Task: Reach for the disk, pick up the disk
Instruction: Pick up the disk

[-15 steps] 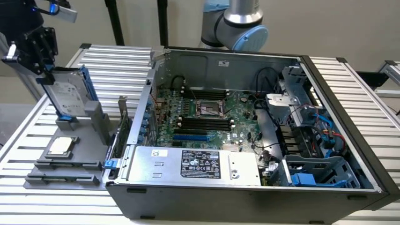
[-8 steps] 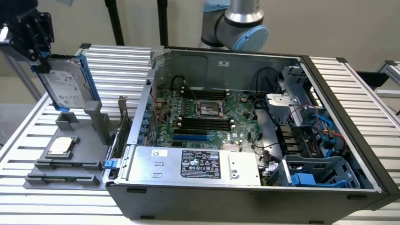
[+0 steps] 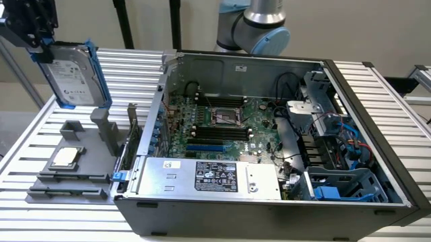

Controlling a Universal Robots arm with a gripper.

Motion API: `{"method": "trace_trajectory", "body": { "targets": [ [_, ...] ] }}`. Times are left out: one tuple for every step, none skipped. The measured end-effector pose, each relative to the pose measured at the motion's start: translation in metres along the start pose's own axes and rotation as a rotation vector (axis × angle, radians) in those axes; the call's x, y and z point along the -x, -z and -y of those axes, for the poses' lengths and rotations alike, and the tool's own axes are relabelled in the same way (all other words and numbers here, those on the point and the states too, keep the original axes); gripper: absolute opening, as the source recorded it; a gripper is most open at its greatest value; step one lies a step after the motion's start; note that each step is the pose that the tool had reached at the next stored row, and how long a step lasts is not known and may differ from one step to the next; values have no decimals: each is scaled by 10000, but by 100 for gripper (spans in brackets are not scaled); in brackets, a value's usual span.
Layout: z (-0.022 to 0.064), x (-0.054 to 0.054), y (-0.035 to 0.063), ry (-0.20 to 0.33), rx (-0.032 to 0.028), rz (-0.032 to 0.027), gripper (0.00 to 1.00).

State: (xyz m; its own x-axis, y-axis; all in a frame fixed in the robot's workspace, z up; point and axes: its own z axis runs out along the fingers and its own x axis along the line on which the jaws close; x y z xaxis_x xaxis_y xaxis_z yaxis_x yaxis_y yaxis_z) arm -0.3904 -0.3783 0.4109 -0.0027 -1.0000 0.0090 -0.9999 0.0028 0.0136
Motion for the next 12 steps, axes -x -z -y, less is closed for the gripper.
{"method": "trace_trajectory", "body": {
  "targets": [
    [29,0,44,5,6,-1,33],
    [61,-1,89,12,11,1,33],
    [97,-1,136,18,20,3,33],
    [135,-2,182,24,30,5,33],
    [177,-3,230,31,39,9,33],
    [217,-4,277,36,49,11,33],
    [257,-5,322,39,60,12,33],
    [295,-7,368,41,71,12,33],
    [332,-9,413,42,80,14,33],
    [367,-14,460,42,98,13,33],
    [400,-20,505,42,117,14,33],
    [433,-28,552,43,140,14,33]
  ]
}}
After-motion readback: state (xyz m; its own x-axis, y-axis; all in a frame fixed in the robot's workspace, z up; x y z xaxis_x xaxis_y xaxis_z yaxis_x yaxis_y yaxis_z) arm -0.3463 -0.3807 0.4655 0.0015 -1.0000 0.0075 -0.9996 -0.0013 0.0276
